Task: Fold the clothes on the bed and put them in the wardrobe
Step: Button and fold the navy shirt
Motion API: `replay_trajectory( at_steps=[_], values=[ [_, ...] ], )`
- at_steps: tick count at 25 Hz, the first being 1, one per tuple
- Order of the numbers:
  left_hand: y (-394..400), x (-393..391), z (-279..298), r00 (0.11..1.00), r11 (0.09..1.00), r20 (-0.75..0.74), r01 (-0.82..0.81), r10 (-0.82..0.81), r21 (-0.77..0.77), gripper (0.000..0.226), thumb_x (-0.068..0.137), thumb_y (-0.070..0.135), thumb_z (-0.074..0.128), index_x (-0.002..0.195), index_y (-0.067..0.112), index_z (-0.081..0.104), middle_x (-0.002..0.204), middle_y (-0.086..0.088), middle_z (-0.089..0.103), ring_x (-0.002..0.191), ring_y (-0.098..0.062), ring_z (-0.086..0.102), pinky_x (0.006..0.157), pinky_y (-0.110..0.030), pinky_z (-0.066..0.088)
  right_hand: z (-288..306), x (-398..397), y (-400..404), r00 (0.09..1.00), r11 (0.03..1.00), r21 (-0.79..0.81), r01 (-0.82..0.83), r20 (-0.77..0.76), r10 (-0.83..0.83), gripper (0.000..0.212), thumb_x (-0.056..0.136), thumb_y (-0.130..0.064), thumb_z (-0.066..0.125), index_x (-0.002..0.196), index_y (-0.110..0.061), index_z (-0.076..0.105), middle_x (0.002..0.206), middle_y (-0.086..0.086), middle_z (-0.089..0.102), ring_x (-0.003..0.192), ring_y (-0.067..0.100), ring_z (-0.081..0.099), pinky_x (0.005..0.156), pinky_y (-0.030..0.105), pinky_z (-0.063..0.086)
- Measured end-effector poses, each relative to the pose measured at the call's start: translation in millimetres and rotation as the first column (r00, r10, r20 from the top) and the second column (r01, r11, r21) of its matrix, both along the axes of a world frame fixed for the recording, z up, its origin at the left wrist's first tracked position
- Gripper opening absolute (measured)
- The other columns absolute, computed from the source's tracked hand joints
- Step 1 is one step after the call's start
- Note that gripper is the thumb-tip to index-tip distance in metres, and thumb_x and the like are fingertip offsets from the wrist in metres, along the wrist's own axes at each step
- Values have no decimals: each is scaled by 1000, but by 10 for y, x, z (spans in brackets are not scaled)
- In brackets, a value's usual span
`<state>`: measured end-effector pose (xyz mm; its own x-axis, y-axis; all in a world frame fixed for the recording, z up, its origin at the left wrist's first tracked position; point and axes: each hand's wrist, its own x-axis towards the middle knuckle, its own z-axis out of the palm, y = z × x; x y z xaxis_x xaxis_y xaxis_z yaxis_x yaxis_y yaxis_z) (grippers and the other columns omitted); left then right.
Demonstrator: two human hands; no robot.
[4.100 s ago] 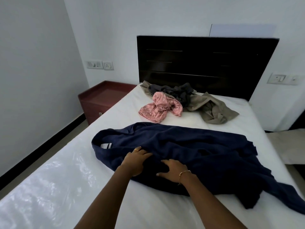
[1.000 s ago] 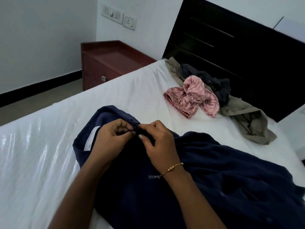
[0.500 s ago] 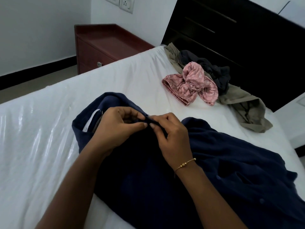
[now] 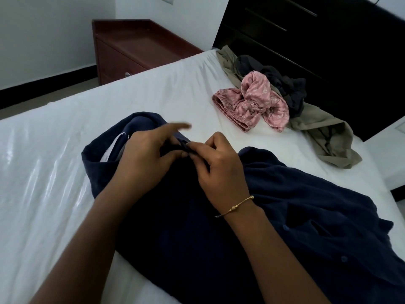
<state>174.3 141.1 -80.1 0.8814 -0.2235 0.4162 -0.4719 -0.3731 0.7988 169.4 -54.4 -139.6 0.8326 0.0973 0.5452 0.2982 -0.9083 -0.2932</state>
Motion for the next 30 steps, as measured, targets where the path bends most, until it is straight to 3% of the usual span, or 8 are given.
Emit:
replay_trajectory(
  at_steps=[4,8,10,14,19,24,28,30],
  values=[
    [34,42,-27,997,999,71,25,-28,40,27,89,16,80,109,33,77,97,24,74,94,7,70,89,-34,59,44,-20,16,999,999,45,13,48,-15,18,120,-11,84,130,-13,100,122,10,69,93,21,63,76,43,76],
    [32,11,-1,997,997,-71,9,-14,-70,21,86,20,82,104,30,79,91,25,77,91,3,73,89,-21,57,18,29,-15,996,992,120,-23,91,12,20,110,1,91,126,-6,101,123,9,86,121,26,71,105,56,79],
    [31,-8,31,983,983,-179,-3,-30,-182,21,84,18,81,104,22,79,90,15,79,89,-5,76,86,-19,59,29,47,-7,995,987,148,-61,90,48,22,110,4,90,128,-3,99,123,9,92,136,29,72,119,55,76],
    [6,-27,50,924,906,-359,-36,-131,-423,21,81,9,78,102,8,78,87,-8,80,90,-28,78,80,-21,62,25,61,-34,989,969,197,-147,46,141,20,113,4,89,131,3,96,128,14,91,118,24,81,105,60,81],
    [-10,-23,43,886,888,-426,-37,-182,-458,23,80,11,77,102,5,77,90,-10,80,94,-28,77,80,-20,62,26,87,-101,988,965,212,-153,4,155,11,115,0,88,123,1,96,117,14,91,106,23,79,96,59,78],
    [81,-24,81,953,975,-261,105,-155,-198,18,87,13,76,104,20,78,93,9,80,92,-9,77,86,-21,59,-58,26,-11,998,979,196,-58,13,57,6,115,-6,90,114,-2,94,108,12,86,95,24,73,83,55,75],
    [203,130,-23,991,990,105,72,-85,121,20,92,14,77,103,31,75,105,21,66,102,-1,63,88,-36,55,-24,57,15,996,969,234,-84,24,80,7,114,2,87,115,1,94,108,15,85,96,25,73,85,51,72],
    [212,185,-79,961,986,251,78,-114,149,11,95,14,76,102,22,77,122,18,63,115,-1,58,96,-37,51,-24,100,-27,992,956,267,-120,-6,126,7,114,4,87,115,3,94,108,16,86,98,25,74,90,55,73]
  ],
)
